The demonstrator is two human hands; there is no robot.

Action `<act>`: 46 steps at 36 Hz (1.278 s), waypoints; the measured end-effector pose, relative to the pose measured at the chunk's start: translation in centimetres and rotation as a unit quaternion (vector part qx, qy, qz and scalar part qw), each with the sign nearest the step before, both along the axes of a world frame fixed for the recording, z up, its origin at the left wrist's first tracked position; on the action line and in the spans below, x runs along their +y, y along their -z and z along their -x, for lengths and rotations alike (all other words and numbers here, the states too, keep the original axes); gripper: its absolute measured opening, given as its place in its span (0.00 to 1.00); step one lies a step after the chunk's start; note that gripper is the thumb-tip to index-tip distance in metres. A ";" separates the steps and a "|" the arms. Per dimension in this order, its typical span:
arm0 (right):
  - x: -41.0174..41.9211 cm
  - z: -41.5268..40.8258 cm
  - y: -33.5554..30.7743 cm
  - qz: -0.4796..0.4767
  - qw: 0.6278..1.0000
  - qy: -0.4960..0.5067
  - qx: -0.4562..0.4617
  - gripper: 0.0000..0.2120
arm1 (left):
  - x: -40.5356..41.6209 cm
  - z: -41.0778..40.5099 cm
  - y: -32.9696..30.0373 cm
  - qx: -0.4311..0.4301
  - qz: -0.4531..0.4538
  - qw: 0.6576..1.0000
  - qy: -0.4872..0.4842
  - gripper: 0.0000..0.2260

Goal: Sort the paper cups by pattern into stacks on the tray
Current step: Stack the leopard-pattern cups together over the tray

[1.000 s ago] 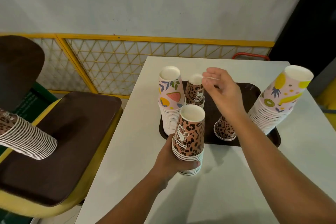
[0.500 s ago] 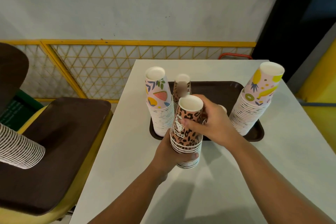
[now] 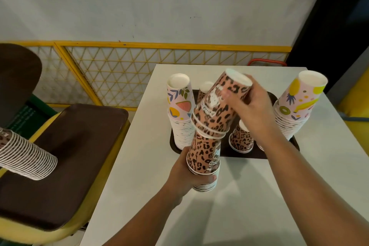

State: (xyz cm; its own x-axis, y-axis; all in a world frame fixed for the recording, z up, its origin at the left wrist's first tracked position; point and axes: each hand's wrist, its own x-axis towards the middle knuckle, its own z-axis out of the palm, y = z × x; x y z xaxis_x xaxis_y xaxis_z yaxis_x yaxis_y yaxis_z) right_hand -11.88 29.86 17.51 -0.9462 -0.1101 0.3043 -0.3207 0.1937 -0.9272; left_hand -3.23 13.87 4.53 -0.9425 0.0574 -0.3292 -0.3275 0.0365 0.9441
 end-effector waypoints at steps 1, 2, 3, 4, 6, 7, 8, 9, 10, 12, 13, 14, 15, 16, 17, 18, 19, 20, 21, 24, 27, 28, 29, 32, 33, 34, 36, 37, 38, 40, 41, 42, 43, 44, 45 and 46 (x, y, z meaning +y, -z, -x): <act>0.0 0.6 -0.2 0.032 0.999 0.012 -0.004 0.29 | -0.1 0.0 0.0 0.000 0.001 1.000 0.000 0.40; 0.0 1.2 -0.5 0.071 0.997 0.024 -0.009 0.29 | -0.2 -0.1 0.1 0.000 0.002 1.000 0.000 0.40; 0.0 1.9 -0.8 0.107 0.994 0.035 -0.012 0.30 | -0.3 -0.1 0.1 0.000 0.003 1.000 0.001 0.40; -0.1 2.6 -1.1 0.136 0.989 0.048 -0.010 0.31 | -0.4 -0.1 0.0 0.000 0.004 1.000 0.003 0.39; -0.3 3.9 -1.5 0.158 0.984 0.085 0.004 0.30 | -0.6 -0.1 0.0 -0.002 0.004 1.000 0.008 0.39; -0.6 4.5 -1.6 0.149 0.983 0.106 0.013 0.29 | -0.7 -0.1 -0.1 -0.004 0.002 1.000 0.008 0.38; -0.9 5.1 -1.6 0.128 0.984 0.125 0.024 0.28 | -0.8 -0.1 -0.1 -0.005 0.000 1.000 0.008 0.38; -1.2 5.7 -1.4 0.100 0.985 0.138 0.034 0.27 | -0.9 -0.1 -0.1 -0.006 -0.003 1.000 0.007 0.38; -1.5 6.3 -1.0 0.071 0.985 0.148 0.043 0.27 | -0.9 -0.1 -0.1 -0.006 -0.005 1.000 0.007 0.39; -2.0 7.3 0.0 0.032 0.985 0.160 0.051 0.27 | -1.1 0.0 -0.1 -0.005 -0.009 1.000 0.008 0.40; -2.2 7.7 0.5 0.016 0.985 0.164 0.057 0.27 | -1.1 0.0 -0.1 -0.005 -0.011 1.000 0.010 0.40; -2.5 8.0 1.1 0.000 0.984 0.164 0.064 0.27 | -1.2 0.0 -0.1 -0.005 -0.012 1.000 0.011 0.40; -2.7 8.2 1.6 -0.013 0.984 0.162 0.070 0.26 | -1.2 0.0 -0.1 -0.005 -0.013 1.000 0.012 0.40; -3.0 8.4 2.1 -0.023 0.984 0.159 0.073 0.26 | -1.3 0.0 -0.1 -0.005 -0.014 1.000 0.012 0.41; -3.1 8.6 2.5 -0.033 0.984 0.157 0.078 0.26 | -1.3 0.0 -0.1 -0.006 -0.017 1.000 0.014 0.41; -3.3 8.8 2.8 -0.042 0.984 0.155 0.081 0.26 | -1.3 0.0 -0.2 -0.007 -0.021 1.000 0.016 0.41; -3.5 8.9 3.2 -0.050 0.984 0.154 0.080 0.27 | -1.3 0.1 -0.2 -0.008 -0.025 0.999 0.018 0.41; -3.6 9.1 3.5 -0.059 0.984 0.152 0.076 0.27 | -1.3 0.1 -0.2 -0.009 -0.027 0.999 0.021 0.41; -3.7 9.3 3.8 -0.066 0.984 0.148 0.070 0.27 | -1.3 0.2 -0.3 -0.010 -0.028 0.999 0.023 0.41; -3.9 9.5 4.6 -0.094 0.987 0.122 0.044 0.29 | -1.3 0.4 -0.3 -0.013 -0.032 0.999 0.032 0.41; -3.8 9.4 5.3 -0.126 0.987 0.096 0.029 0.34 | -1.4 0.7 -0.2 -0.014 -0.029 0.999 0.043 0.41; -3.8 9.3 5.5 -0.128 0.987 0.090 0.018 0.36 | -1.5 0.8 -0.2 -0.014 -0.026 0.998 0.047 0.41; -3.7 9.2 5.5 -0.124 0.988 0.089 0.006 0.37 | -1.5 1.0 -0.2 -0.015 -0.022 0.998 0.051 0.41; -3.2 8.0 5.3 -0.106 0.989 0.103 -0.005 0.36 | -1.5 1.3 0.1 -0.019 -0.011 0.998 0.064 0.41; -2.9 7.5 5.1 -0.103 0.989 0.106 -0.002 0.34 | -1.4 1.4 0.1 -0.020 -0.006 0.997 0.068 0.41; -2.7 6.9 4.8 -0.099 0.989 0.107 0.000 0.32 | -1.4 1.5 0.2 -0.022 -0.001 0.997 0.072 0.41; -2.2 5.5 4.3 -0.087 0.992 0.096 -0.005 0.26 | -1.3 1.7 0.3 -0.024 0.002 0.997 0.075 0.41; -1.9 4.6 4.0 -0.078 0.993 0.085 -0.011 0.23 | -1.2 1.7 0.3 -0.025 0.002 0.997 0.072 0.40; -1.8 3.9 3.7 -0.066 0.995 0.069 -0.017 0.21 | -1.3 1.8 0.4 -0.024 0.003 0.998 0.066 0.40; -1.4 2.2 3.5 -0.043 0.998 0.029 -0.025 0.20 | -1.0 1.8 0.4 -0.022 0.004 0.998 0.059 0.40; -1.3 1.5 3.5 -0.042 0.999 0.002 -0.031 0.21 | -1.1 1.9 0.6 -0.021 0.004 0.998 0.055 0.40; -1.1 0.7 3.7 -0.048 0.998 -0.024 -0.038 0.23 | -1.0 1.9 0.6 -0.017 0.004 0.998 0.052 0.40; -0.9 -0.1 3.8 -0.060 0.996 -0.049 -0.045 0.26 | -0.8 1.8 0.6 -0.013 0.003 0.999 0.049 0.41; -0.8 -0.7 4.1 -0.076 0.993 -0.071 -0.051 0.28 | -0.6 1.8 0.6 -0.009 0.002 0.999 0.043 0.41; -0.6 -1.2 4.3 -0.091 0.990 -0.087 -0.059 0.28 | -0.2 1.8 0.6 -0.007 0.000 0.999 0.035 0.41; -0.6 -1.7 4.5 -0.108 0.987 -0.096 -0.065 0.28 | 0.1 1.8 0.6 -0.004 -0.002 1.000 0.026 0.41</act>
State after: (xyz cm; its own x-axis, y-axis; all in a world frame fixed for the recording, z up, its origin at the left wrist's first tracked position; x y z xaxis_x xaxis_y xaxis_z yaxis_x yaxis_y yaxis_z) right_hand -10.16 29.27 12.98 -0.9310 -0.3402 0.1323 -0.2525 0.3386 -0.9064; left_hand -5.02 13.97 3.96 -0.9355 0.1069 -0.3367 -0.3332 0.0493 0.9416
